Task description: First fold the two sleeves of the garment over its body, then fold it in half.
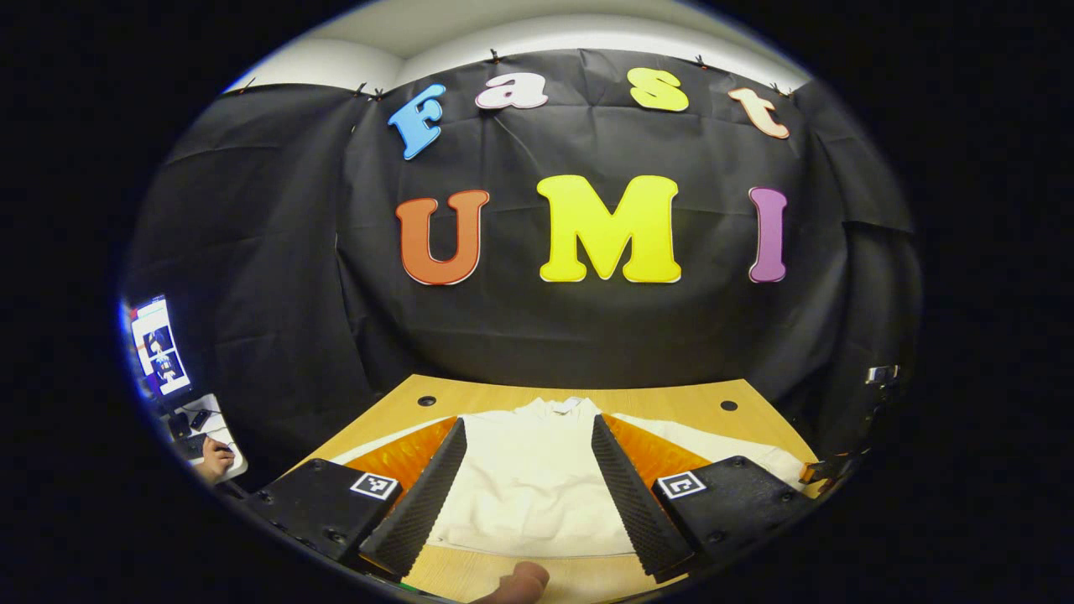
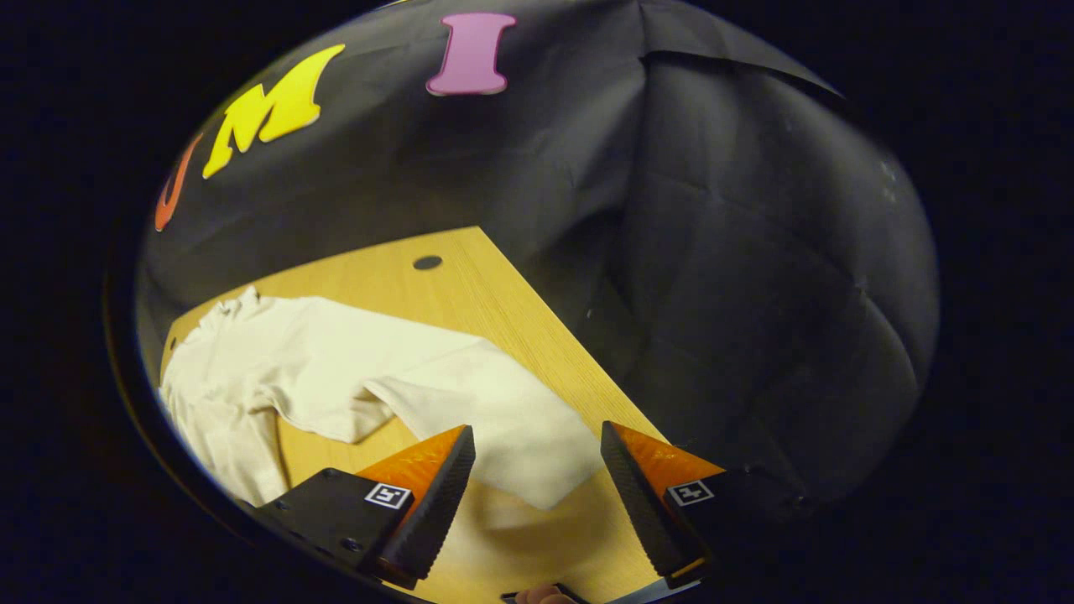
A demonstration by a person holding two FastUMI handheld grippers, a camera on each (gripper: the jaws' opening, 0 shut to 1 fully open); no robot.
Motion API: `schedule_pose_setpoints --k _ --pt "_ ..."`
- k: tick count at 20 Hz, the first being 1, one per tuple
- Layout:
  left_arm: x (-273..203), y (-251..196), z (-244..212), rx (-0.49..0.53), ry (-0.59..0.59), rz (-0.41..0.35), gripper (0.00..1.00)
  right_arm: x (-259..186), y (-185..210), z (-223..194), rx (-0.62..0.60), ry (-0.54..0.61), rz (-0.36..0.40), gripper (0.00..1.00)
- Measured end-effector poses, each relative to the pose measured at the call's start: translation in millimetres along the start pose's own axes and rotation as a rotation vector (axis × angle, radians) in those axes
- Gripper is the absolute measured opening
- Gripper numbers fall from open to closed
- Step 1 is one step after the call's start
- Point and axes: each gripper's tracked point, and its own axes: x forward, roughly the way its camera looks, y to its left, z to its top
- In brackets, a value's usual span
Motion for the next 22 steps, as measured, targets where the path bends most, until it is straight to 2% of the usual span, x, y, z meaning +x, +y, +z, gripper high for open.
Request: schedule_pose_setpoints --k 2,5,9,11,12,13,14,16,17,18,19,20,21,22 --pt "-5.8 0.9 -1.7 0.018 0.003 -0.006 0.97 16.3 -2.0 -20.9 0.02 0.088 -0.031 0.94" --pt "-11.6 13.1 -4.1 -0.002 0.016 -0.004 0.97 18.7 -1.7 -31.9 0.135 0.187 -0.039 0.94" --pt "-9.6 48.1 -1.0 -0.032 0.017 0.01 0.97 16.8 -2.7 -29.9 0.204 0.248 -0.076 0.92" --pt "-6.2 69.3 2.1 -0.034 0.014 0.03 0.97 15.2 3.8 -28.1 0.211 0.268 -0.053 0.92" --pt "-5.3 77.4 8.5 -0.018 0.001 0.026 0.97 14.3 4.2 -28.1 0.211 0.278 -0.048 0.86" --pt "-4.6 83.8 16.9 0.009 -0.031 0.017 0.97 14.7 4.6 -28.4 0.222 0.285 -0.049 0.74" --pt "-3.1 91.5 27.0 0.038 -0.064 0.016 0.98 13.1 4.6 -27.7 0.24 0.293 -0.049 0.78" --pt "1.3 107.6 30.1 0.06 -0.08 0.025 0.97 11.8 8.9 -28.4 0.243 0.32 -0.037 0.74" --pt "4.0 111.6 27.6 0.048 -0.072 0.023 0.97 12.1 11.7 -27.6 0.226 0.323 -0.037 0.69" --pt "6.3 113.7 25.0 0.029 -0.064 0.017 0.97 10.9 16.6 -27.5 0.221 0.33 -0.023 0.59" --pt "7.8 115.7 23.3 0.009 -0.058 0.01 0.97 12.0 19.3 -27.7 0.203 0.335 -0.016 0.61" --pt "9.3 113.1 20.3 -0.002 -0.052 -0.007 0.97 12.0 22.5 -26.0 0.2 0.331 -0.004 0.46" --pt "9.8 113.2 19.1 -0.002 -0.052 -0.018 0.97 11.5 26.4 -26.3 0.187 0.339 0.008 0.43" --pt "10.8 113.9 18.3 0.007 -0.054 -0.022 0.97 12.8 26.0 -24.2 0.172 0.334 0.007 0.27"
